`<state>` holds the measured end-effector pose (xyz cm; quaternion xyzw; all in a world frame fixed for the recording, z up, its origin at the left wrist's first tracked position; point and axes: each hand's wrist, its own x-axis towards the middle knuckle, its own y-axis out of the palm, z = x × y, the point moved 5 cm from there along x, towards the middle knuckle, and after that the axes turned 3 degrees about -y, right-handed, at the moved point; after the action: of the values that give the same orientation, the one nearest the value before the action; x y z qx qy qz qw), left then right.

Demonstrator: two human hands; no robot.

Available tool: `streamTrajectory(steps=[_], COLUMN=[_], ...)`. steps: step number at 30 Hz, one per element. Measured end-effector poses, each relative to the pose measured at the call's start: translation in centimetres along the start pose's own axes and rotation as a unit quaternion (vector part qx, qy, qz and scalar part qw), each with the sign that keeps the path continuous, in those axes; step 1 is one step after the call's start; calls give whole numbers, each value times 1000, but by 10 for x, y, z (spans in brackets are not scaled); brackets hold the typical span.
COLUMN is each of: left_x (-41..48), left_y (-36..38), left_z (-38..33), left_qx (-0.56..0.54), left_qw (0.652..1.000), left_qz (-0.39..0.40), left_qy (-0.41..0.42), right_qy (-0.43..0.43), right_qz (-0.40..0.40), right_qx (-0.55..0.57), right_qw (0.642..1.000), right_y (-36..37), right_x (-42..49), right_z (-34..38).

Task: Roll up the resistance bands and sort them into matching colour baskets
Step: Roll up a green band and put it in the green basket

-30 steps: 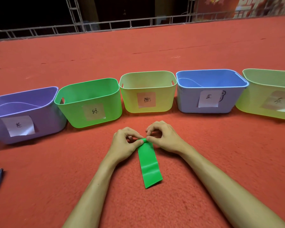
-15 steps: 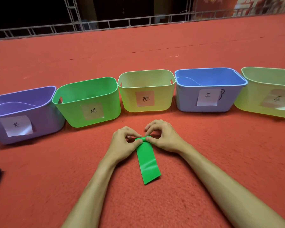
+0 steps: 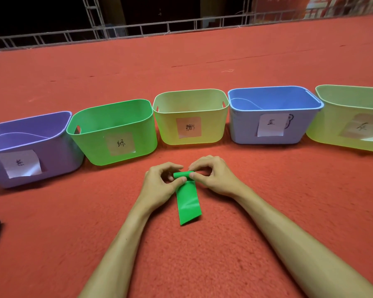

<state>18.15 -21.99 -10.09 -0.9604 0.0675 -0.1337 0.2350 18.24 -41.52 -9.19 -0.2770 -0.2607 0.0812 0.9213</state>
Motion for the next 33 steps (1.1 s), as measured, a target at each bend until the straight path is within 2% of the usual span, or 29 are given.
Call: streamTrajectory(steps=[4,11,23,33], left_x=[1,-1,1,0], left_y=[1,0,6,0], left_z=[0,-6,-7,-9], left_qx=[24,-116,-135,-162], left_qw=[999,993,987,984], left_qz=[24,33,77,71], left_qy=[10,1,-36,0], right_qy=[37,72,61,83], right_qz=[18,11,18,32], right_qx=[99,207,250,235], right_qw=[994,976,966,968], right_y=[-1,-1,0,2], right_x=[-1,1,-1,1], right_z=[-2,-1,-3,-3])
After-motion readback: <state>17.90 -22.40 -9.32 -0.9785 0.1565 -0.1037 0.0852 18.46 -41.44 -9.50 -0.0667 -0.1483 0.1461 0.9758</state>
